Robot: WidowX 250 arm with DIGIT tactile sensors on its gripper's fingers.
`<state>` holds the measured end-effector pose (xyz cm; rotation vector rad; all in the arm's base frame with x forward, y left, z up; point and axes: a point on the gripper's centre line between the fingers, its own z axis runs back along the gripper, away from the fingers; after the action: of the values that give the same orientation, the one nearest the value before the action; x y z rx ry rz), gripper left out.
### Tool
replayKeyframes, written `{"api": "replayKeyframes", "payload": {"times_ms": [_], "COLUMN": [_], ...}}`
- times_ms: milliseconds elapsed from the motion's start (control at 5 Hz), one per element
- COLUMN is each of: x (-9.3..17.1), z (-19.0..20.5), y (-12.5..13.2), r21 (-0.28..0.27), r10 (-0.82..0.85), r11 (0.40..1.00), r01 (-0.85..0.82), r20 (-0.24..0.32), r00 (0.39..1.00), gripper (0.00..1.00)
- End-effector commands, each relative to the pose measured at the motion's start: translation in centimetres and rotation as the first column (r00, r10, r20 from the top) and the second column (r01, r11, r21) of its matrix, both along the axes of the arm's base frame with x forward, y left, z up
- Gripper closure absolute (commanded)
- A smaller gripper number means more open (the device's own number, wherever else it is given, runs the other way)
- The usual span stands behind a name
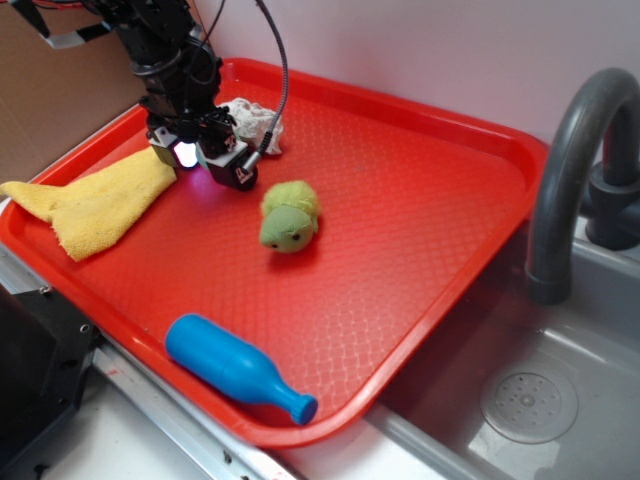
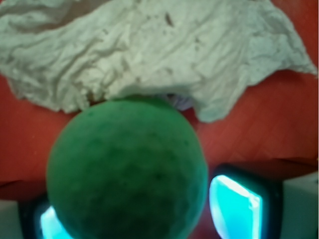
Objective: Grab the green ball.
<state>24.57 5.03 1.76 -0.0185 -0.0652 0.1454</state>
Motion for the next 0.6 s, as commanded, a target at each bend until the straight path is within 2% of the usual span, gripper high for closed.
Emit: {"api": "replayKeyframes", "payload": {"times_ms": [0,200,400], "x": [1.0,1.0,0.1], "z": [0.4,0.5,1.8], "y": [0.2,0.1,-0.4], "r21": [0.003,0.003,0.059], "r10": [-0.009,-0.009,0.033], "r11": [1.000,1.000,0.998], "r01": [0.009,0.009,-0.034], "r20": [0.033,0.036,0.026], "r00": [0.999,0.999,0.999], "gripper": [1.00,1.00,1.00]}}
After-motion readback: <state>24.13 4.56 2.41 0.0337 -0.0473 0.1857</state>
